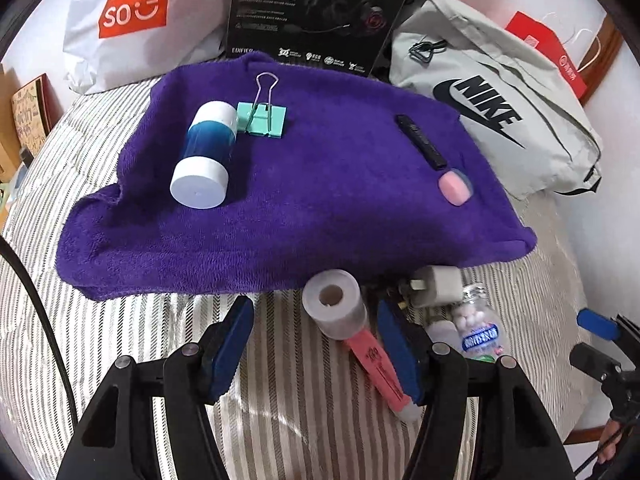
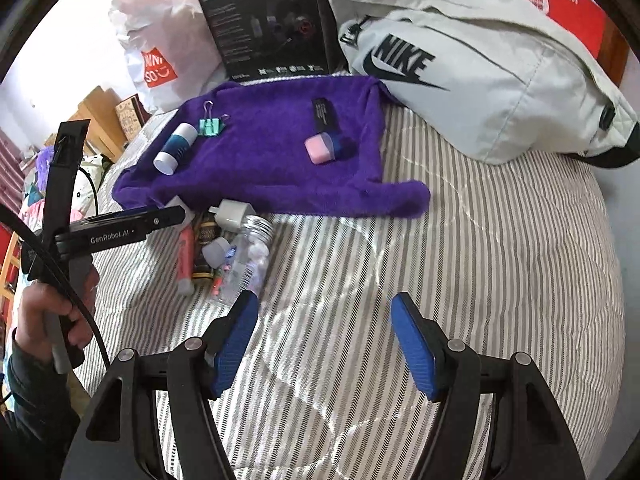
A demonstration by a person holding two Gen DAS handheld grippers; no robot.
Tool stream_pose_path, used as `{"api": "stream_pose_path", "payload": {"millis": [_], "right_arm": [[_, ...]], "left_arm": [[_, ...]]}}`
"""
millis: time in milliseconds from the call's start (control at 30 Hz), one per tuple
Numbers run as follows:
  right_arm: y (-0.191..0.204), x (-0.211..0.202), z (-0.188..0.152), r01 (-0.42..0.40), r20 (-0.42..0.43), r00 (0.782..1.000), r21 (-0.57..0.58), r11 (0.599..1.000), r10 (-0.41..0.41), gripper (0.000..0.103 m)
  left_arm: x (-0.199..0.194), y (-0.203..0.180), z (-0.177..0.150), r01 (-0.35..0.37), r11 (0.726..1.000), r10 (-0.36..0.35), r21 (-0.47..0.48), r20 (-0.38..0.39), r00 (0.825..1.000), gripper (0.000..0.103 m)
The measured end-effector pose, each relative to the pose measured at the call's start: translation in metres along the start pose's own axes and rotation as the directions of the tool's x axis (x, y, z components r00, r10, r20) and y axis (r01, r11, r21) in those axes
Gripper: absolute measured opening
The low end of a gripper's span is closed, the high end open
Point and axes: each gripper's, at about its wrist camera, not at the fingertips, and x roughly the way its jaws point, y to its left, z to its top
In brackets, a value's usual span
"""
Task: Organize rigid objects
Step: 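Grasp the white tape roll with the left tool, then grasp the clear pill bottle with the right tool while the left tool holds the tape roll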
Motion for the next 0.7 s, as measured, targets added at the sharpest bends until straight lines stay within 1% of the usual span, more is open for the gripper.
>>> {"api": "stream_pose_path", "payload": {"millis": [100, 133, 200, 233, 267, 367, 467, 600, 700], "right_arm": [[-0.002, 0.004, -0.001, 0.002, -0.009, 1.0, 0.004, 1.0, -0.002, 0.068], [-0.002, 0.005, -0.001, 0.0, -0.014, 1.0, 0.005, 1.0, 0.0, 0.068], [-0.001, 0.01, -0.002, -0.007, -0.021, 1.0, 0.005, 1.0, 0.007, 0.068], [0.0, 0.012, -0.001, -0.012, -0.025, 1.0, 0.004, 1.0, 0.012, 0.068], [0.002, 0.014, -0.001, -0.015, -0.029, 0.999, 0.003, 1.0, 0.016, 0.068], [0.008, 0.022, -0.001, -0.025, -0.041, 0.999, 0.0, 1.0, 0.025, 0.068], [0.015, 0.03, 0.0, -0.042, -0.051, 0.998, 0.0, 0.999, 0.042, 0.068], [0.032, 0.038, 0.005, -0.069, -0.056, 0.996, -0.019, 0.997, 0.068, 0.068], [0.043, 0.044, 0.01, -0.084, -0.058, 0.995, -0.035, 0.996, 0.082, 0.068]], "left_arm": [[0.007, -0.002, 0.003, 0.012, 1.0, -0.012, -0.005, 0.004, 1.0, 0.061], [0.009, -0.004, 0.003, 0.013, 1.0, -0.013, 0.002, 0.007, 1.0, 0.059], [0.015, -0.007, 0.003, 0.009, 1.0, -0.009, 0.017, -0.003, 1.0, 0.045], [0.017, -0.009, 0.003, 0.01, 1.0, -0.01, 0.02, -0.007, 1.0, 0.04], [0.02, -0.01, 0.003, 0.017, 1.0, -0.017, 0.026, -0.01, 1.0, 0.031], [0.019, -0.011, 0.001, 0.021, 0.999, -0.022, 0.04, 0.01, 1.0, 0.029], [0.013, -0.011, 0.0, 0.005, 0.999, -0.006, 0.054, 0.018, 1.0, 0.029], [0.003, -0.001, 0.0, 0.003, 0.999, -0.004, 0.042, 0.027, 1.0, 0.029], [-0.005, 0.008, -0.003, -0.018, 0.999, 0.017, 0.035, 0.031, 0.999, 0.029]]}}
